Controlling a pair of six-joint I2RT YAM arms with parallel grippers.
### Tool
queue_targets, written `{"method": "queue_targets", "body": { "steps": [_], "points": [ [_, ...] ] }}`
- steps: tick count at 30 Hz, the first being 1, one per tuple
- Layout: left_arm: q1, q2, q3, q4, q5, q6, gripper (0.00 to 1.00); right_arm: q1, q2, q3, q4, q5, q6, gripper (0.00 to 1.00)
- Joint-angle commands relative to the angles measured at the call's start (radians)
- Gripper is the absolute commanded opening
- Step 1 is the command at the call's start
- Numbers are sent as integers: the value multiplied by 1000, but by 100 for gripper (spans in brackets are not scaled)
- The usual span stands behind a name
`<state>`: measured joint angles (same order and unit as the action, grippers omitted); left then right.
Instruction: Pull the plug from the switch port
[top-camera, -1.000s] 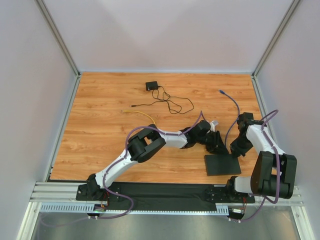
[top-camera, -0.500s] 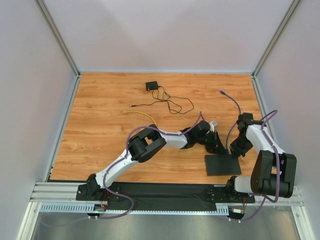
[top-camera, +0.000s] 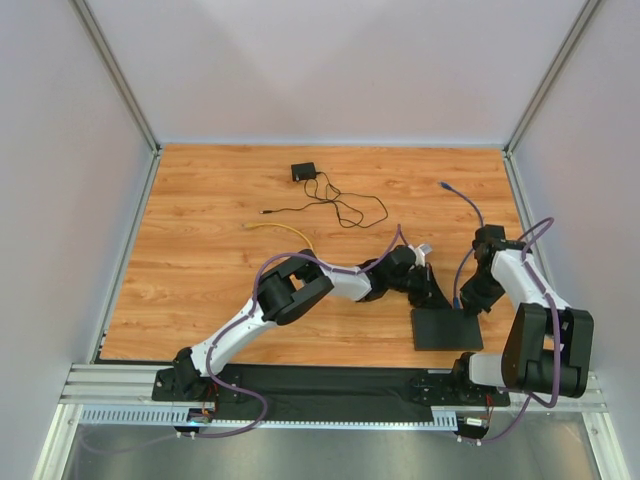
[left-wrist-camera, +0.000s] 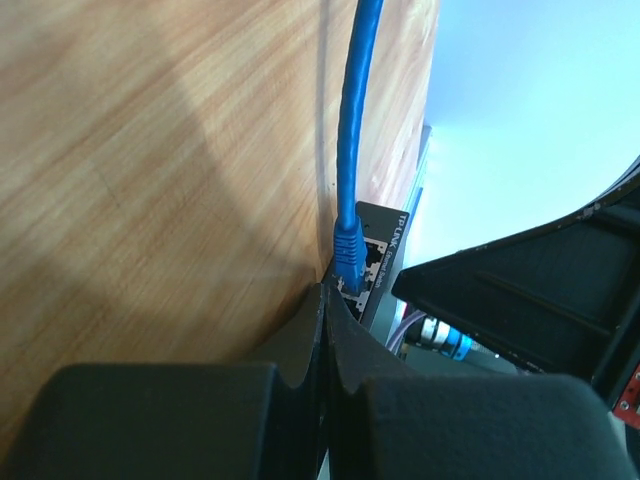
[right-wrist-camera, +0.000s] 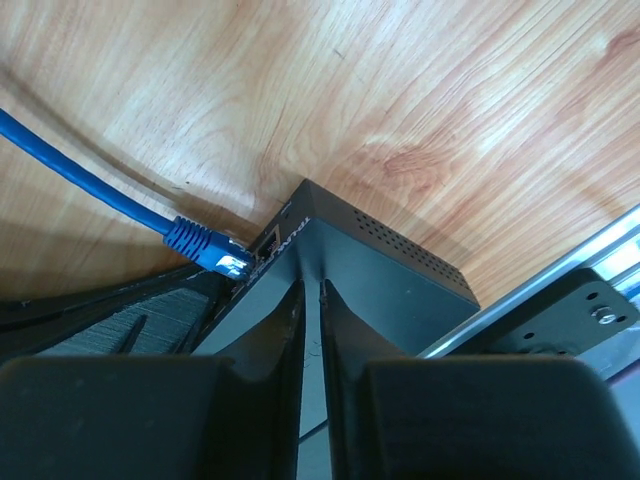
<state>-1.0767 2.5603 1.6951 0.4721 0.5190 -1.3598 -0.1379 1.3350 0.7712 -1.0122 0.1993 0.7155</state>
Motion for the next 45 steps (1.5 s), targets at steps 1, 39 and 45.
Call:
{"method": "queue_targets", "body": {
  "steps": [1,39,45],
  "points": [
    [9,-41,-35,0,10,1,0,4,-31,51,15,54,-40,13],
    [81,-270,-81,-205,26,260,39,-51,53,-19,178,-103,-109,56],
    [87,-267,-109,-181,33,228,38,-48,61,-20,230,-182,-155,52]
  ]
}}
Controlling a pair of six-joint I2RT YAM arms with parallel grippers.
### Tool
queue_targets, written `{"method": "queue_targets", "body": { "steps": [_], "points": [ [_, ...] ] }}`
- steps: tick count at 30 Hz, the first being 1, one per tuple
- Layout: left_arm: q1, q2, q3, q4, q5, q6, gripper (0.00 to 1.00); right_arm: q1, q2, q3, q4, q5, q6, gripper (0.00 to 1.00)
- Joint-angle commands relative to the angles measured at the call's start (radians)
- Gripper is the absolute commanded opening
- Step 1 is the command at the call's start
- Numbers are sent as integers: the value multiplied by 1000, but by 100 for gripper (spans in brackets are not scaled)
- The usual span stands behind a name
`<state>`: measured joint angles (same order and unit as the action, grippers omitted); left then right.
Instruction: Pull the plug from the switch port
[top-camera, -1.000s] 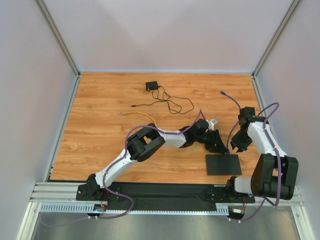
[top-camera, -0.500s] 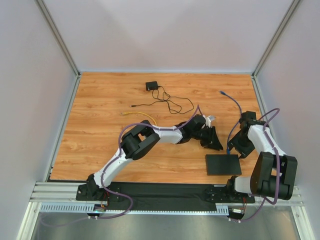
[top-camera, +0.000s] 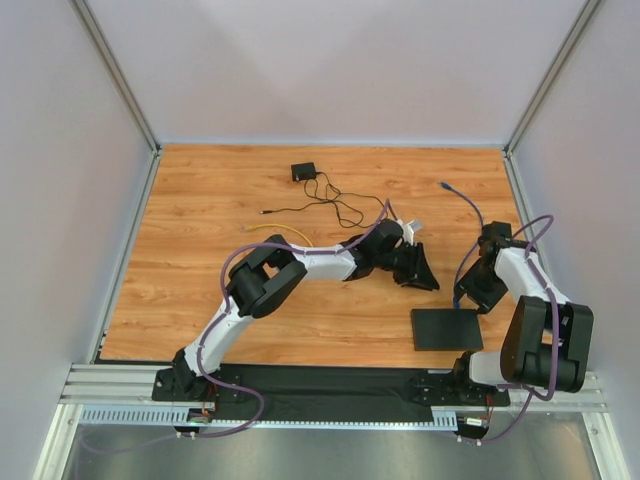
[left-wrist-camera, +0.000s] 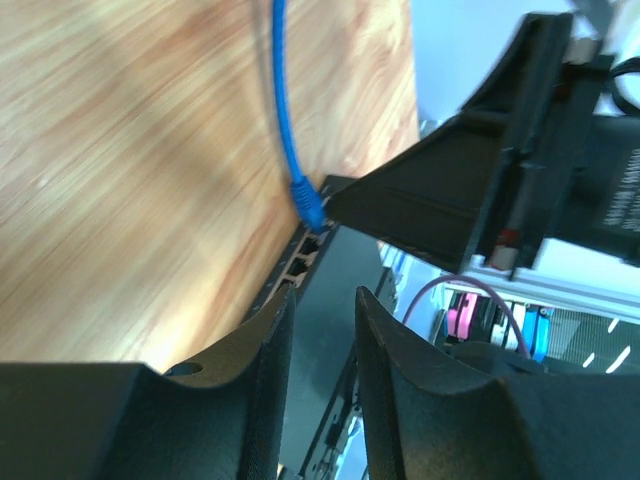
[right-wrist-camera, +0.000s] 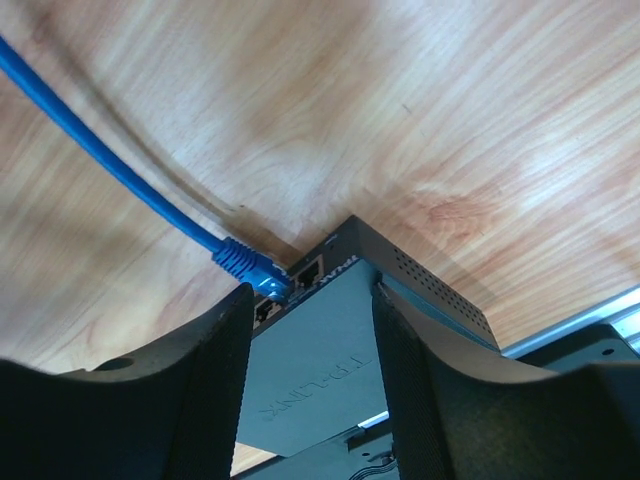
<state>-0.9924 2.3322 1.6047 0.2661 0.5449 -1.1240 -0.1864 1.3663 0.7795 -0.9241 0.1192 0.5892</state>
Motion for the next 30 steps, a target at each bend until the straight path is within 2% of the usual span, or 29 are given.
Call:
{"method": "queue_targets", "body": {
  "steps": [1,6,13,16,20,25,30],
  "points": [
    [3,-39,-28,28,6,-10,38,1,39,-25,148,-151,-48,50],
    [12,-34,-68,77,7,-46,37,28,102,-6,166,-207,-88,48],
    [18,-34,-83,90,7,-56,36,39,67,7,183,-234,-118,47],
    [18,-36,-80,88,9,-51,36,39,24,32,131,-141,-92,46],
    [18,-46,-92,97,12,-51,36,39,-25,62,104,-89,-91,46],
    [18,-60,-101,104,16,-46,36,35,-47,98,-5,59,-36,49],
    [18,-65,-100,110,32,-54,35,-50,-125,15,34,56,70,51]
  ]
}}
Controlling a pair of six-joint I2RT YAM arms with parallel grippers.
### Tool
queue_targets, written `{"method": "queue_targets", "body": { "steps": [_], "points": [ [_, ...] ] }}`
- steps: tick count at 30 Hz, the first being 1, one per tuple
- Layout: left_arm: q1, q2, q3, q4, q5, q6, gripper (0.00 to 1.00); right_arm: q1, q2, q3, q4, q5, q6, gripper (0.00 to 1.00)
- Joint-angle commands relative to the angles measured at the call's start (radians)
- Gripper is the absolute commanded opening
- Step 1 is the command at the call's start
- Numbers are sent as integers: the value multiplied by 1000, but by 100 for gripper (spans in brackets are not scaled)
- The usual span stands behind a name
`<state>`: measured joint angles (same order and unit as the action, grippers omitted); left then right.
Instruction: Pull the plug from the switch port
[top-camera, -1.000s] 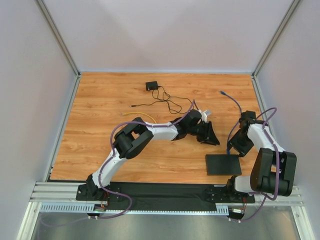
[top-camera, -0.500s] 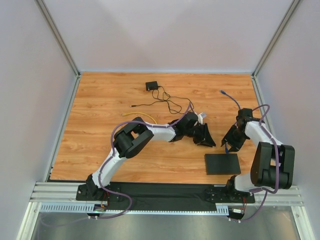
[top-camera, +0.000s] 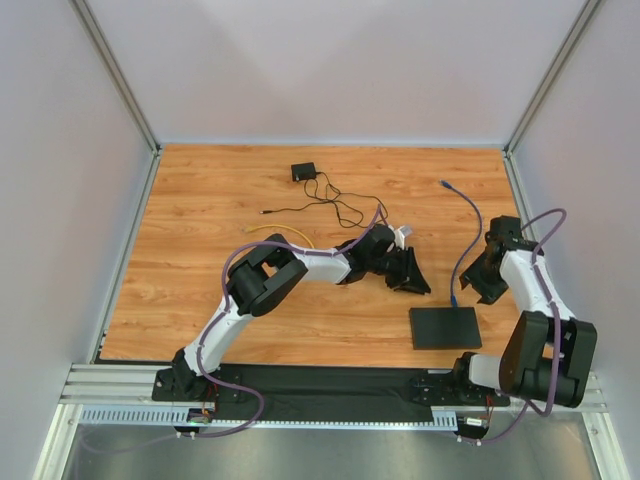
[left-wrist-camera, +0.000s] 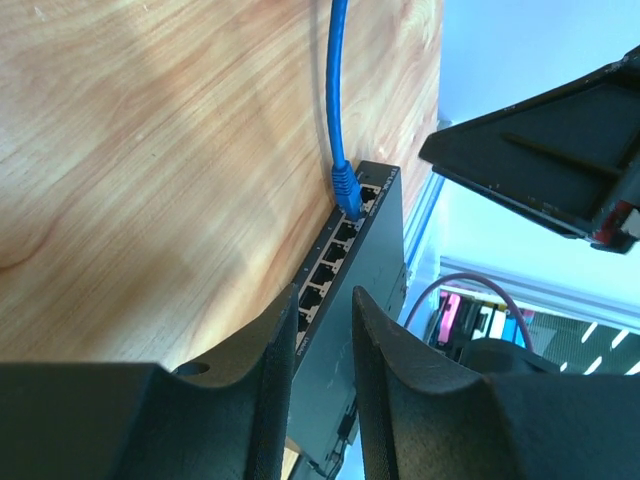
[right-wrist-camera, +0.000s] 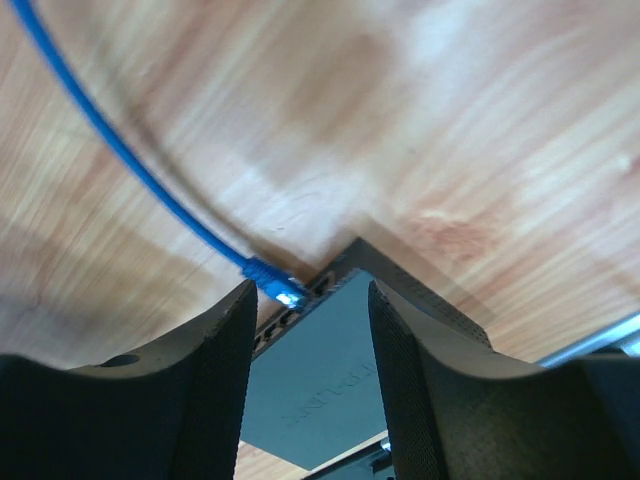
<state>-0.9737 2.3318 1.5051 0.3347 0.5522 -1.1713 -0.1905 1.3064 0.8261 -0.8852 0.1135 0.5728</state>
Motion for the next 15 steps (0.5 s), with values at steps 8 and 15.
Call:
{"method": "queue_targets", "body": {
  "steps": [8,15],
  "points": [
    [0,-81,3,6,43,21,36,-99,-42,-96,63,89,108,51],
    [0,-72,10,3,49,24,38,-110,50,-127,184,-76,42,50]
  ]
}}
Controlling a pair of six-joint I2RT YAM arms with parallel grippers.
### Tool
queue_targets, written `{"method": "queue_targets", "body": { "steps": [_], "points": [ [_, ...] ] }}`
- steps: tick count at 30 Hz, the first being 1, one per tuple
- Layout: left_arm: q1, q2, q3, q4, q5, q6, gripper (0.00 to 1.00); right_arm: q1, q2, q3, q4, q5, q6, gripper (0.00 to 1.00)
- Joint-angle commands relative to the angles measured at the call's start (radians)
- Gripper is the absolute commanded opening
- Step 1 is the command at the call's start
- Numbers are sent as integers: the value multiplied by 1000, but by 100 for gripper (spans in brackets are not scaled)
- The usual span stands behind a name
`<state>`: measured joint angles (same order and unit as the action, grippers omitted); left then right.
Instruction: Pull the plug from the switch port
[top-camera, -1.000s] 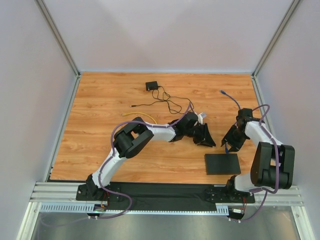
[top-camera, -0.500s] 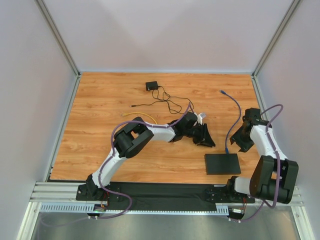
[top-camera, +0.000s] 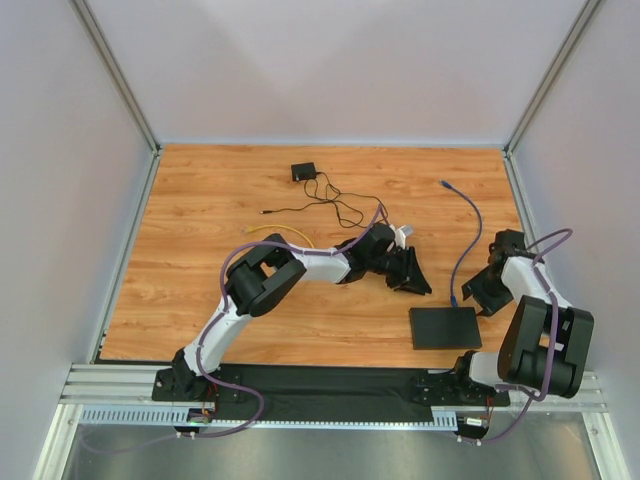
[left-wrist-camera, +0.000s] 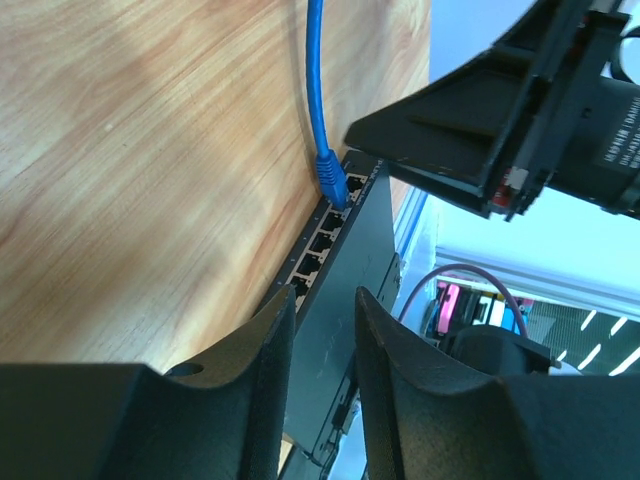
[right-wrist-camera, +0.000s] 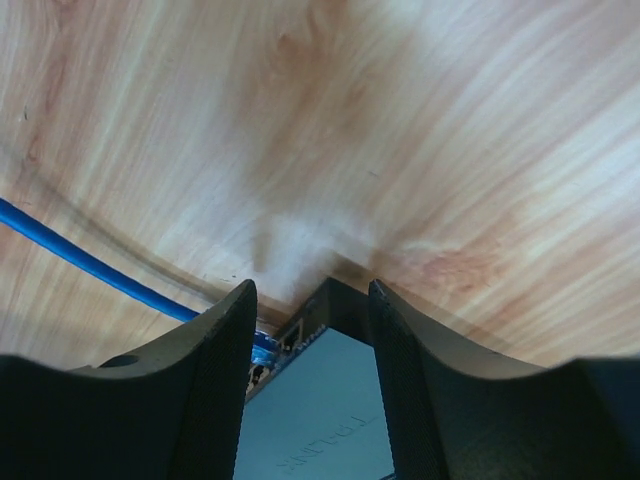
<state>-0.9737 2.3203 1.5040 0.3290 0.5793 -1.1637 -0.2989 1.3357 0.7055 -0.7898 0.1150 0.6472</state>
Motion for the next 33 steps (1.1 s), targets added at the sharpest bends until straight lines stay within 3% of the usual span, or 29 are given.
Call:
{"method": "queue_targets", "body": {
  "steps": [1,14,17,21,27,33],
  "points": [
    [0,-56,15,8,22,16,38,0,29,-8,101,-90,-34,50],
    [0,-19,38,18,16,-14,39,47,37,31,101,-317,-35,47],
    [0,2,42,59,30,-60,39,47,25,80,37,-246,-56,47],
    [0,42,55,119,36,-102,40,47,-39,135,-75,-15,-54,48],
    [-2,70,45,153,1,-126,42,50,-125,80,-132,-49,-43,42],
    [-11,76,44,142,-38,-143,43,75,-92,74,-124,-86,-40,36]
  ]
}}
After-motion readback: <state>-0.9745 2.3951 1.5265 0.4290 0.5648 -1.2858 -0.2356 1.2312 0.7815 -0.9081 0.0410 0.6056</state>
